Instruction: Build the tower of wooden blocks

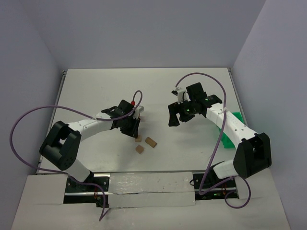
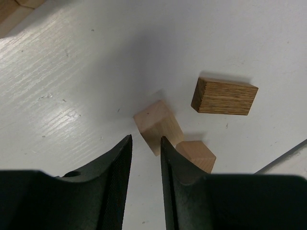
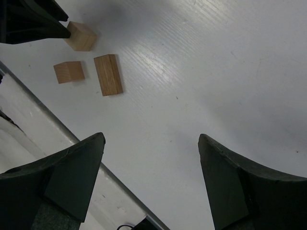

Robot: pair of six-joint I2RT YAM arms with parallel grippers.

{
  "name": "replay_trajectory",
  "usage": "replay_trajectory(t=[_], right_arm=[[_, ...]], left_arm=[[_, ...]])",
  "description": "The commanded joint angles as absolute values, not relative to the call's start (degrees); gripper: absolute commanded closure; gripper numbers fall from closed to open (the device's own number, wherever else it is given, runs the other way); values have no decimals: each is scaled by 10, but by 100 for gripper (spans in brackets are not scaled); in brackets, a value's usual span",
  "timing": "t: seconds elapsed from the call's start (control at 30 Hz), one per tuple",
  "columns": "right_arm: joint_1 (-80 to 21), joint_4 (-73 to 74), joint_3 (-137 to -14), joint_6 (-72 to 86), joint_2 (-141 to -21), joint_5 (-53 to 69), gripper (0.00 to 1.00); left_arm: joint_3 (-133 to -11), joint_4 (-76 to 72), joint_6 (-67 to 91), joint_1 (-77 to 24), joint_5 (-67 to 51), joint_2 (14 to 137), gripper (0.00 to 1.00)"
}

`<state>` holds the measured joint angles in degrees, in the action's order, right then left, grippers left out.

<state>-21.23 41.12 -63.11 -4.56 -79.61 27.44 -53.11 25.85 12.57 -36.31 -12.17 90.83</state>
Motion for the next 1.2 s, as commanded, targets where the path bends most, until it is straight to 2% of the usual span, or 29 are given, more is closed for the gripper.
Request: replay_trajectory(t=[0.0, 0.5, 0.73, 1.17], right_arm=[[-215, 405, -653, -54, -786, 275, 14], [-216, 403, -649, -55, -783, 272, 14], [-215, 404, -650, -55, -785, 274, 14], [-216, 404, -649, -55, -785, 278, 14]], left_arm=[[-553, 241, 122, -374, -140, 916, 64], [-565, 257, 88, -409, -157, 938, 64], [-576, 296, 29, -410, -215, 940, 61], [-569, 316, 8, -411, -244, 926, 60]])
